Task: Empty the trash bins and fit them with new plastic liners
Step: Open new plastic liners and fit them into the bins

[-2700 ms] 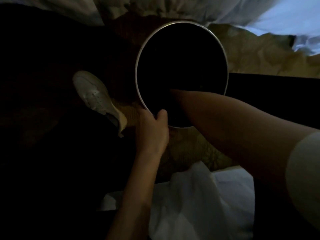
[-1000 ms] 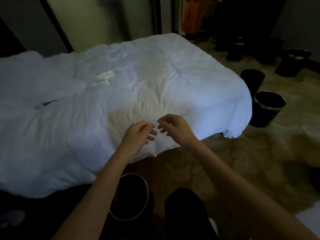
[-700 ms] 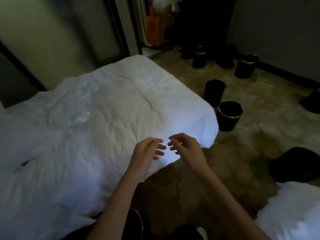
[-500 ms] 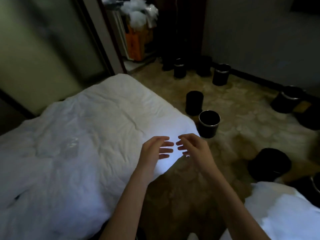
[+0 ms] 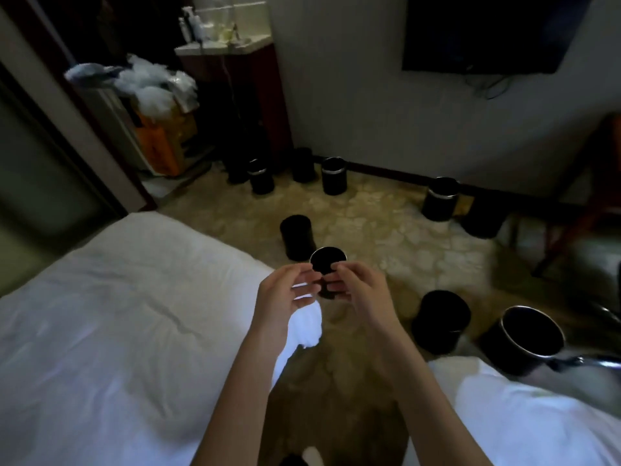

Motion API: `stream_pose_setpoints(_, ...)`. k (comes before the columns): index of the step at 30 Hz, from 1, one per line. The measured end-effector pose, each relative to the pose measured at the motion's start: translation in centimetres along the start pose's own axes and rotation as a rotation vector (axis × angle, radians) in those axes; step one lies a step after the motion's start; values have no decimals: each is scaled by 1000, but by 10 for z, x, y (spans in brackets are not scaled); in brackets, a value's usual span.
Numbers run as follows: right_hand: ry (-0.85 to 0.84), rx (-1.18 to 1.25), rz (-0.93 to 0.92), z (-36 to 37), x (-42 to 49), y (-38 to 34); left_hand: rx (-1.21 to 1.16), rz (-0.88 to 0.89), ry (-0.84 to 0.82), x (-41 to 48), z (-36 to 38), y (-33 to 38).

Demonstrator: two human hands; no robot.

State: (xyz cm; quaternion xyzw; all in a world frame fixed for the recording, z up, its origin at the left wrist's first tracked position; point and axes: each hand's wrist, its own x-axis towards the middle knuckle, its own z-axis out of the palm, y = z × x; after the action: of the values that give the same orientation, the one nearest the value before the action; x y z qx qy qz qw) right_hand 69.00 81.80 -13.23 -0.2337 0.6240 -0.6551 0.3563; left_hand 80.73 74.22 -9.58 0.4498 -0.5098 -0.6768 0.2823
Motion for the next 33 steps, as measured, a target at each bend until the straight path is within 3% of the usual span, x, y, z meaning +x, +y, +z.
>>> stream_pose_setpoints(9,198,-30,-21,-21,103,-39,-65,1,-205,124,56,36)
stream_pose_setpoints(19,358,-119,45,17,267,-64,-183,-60,-415,310,91,76)
stream_pose_setpoints(33,350,-172,108,73,426,-87,-219,-82,-319,474,68,131)
